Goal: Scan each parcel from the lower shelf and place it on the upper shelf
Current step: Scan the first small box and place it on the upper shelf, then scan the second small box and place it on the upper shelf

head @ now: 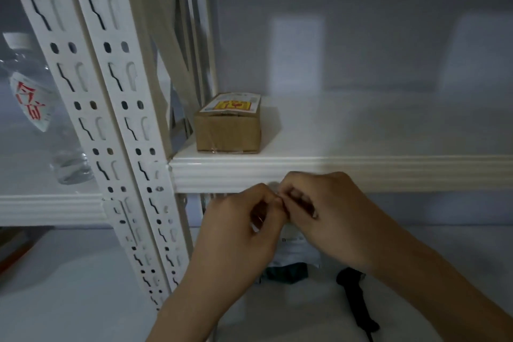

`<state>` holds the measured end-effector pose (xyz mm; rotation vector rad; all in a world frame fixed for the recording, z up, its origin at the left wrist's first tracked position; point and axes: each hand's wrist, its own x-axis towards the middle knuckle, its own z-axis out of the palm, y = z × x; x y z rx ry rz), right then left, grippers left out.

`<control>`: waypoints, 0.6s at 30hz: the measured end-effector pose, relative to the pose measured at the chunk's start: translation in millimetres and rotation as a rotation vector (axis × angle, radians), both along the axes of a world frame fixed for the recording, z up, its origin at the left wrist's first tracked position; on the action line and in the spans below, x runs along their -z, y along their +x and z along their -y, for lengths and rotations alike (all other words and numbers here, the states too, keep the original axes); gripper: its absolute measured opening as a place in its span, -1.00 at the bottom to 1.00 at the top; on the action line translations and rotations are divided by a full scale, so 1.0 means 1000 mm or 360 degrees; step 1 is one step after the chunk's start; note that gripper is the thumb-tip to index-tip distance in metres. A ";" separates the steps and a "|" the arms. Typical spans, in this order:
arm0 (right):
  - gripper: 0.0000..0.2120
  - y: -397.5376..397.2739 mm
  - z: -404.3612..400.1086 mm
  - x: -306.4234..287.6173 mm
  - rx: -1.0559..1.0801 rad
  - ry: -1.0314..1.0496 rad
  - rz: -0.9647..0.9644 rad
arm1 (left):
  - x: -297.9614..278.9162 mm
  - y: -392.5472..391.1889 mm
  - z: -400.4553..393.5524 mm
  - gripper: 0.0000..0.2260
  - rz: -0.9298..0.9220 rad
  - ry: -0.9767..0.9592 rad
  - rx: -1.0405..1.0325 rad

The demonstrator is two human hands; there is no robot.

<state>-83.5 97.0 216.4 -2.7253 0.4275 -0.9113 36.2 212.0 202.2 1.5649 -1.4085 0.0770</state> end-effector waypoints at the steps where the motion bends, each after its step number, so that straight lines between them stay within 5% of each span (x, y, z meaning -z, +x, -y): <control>1: -0.86 -0.001 0.004 0.006 0.0011 0.0038 -0.0043 | 0.007 0.003 0.005 -0.79 0.0018 0.0076 0.0010; 9: -0.71 0.007 0.014 0.027 0.0055 0.0154 -0.0316 | 0.039 0.024 0.042 -0.78 0.0036 0.0490 -0.0062; 18: -0.78 0.031 0.047 0.076 0.0265 0.0304 -0.0548 | 0.086 0.060 0.098 -0.82 -0.0251 0.0763 -0.0157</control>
